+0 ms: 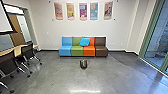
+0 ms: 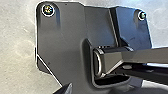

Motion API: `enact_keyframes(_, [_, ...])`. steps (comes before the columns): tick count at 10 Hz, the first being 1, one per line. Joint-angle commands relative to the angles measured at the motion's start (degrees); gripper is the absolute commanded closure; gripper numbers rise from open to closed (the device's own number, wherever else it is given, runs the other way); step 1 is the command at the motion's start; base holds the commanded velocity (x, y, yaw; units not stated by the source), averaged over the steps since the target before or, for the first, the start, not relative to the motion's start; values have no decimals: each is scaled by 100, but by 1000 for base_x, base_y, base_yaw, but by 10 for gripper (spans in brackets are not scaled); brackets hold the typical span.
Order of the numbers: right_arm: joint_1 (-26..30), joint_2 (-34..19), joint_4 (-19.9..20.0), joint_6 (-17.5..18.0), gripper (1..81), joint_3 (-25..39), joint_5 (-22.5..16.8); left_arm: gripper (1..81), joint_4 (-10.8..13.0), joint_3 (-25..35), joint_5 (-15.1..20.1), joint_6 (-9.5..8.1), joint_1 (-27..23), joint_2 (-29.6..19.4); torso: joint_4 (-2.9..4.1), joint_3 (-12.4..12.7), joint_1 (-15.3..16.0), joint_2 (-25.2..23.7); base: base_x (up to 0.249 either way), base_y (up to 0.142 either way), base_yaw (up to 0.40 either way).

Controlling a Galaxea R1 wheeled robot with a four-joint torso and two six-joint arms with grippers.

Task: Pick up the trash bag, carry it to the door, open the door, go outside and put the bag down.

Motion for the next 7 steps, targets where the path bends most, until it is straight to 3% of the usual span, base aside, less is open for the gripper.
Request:
enact_keyframes(1, [188, -34, -47, -27, 10, 62, -334, 10, 10, 25, 332, 26, -215, -6, 0, 0, 0, 0, 136, 0, 0])
enact_keyframes(7, [188, -34, -38, -19, 10, 62, -342, 10, 19, 17, 332, 26, -206, -5, 0, 0, 0, 0, 136, 0, 0])
